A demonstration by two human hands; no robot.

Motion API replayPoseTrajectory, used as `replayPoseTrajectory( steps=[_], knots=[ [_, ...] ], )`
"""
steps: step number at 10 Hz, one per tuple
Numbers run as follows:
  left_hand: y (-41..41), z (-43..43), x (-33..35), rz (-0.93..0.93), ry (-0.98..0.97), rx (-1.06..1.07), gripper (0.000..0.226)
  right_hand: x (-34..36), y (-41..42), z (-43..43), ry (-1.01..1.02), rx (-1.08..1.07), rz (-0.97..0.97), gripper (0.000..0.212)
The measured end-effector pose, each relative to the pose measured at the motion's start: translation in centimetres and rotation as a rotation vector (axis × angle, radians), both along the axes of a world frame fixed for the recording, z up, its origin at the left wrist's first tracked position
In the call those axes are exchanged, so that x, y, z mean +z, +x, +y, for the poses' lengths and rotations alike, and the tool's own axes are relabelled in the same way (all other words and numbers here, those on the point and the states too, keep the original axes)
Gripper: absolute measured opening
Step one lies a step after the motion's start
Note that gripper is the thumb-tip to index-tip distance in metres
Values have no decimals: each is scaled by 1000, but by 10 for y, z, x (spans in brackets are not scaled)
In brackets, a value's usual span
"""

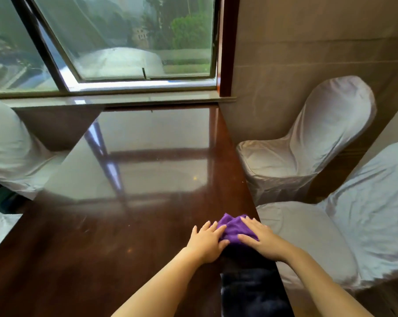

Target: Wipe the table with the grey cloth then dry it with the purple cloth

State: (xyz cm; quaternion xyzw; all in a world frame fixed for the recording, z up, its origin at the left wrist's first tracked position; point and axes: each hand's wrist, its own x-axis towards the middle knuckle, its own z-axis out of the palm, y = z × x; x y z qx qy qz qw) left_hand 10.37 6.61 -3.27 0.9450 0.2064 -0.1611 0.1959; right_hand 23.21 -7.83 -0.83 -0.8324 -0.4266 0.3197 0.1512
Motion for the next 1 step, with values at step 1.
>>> replayPoseTrajectory(
  steps=[1],
  knots=[
    [-17,23,33,86,-74,17,63,66,-7,-10,48,55,79,59]
  ],
)
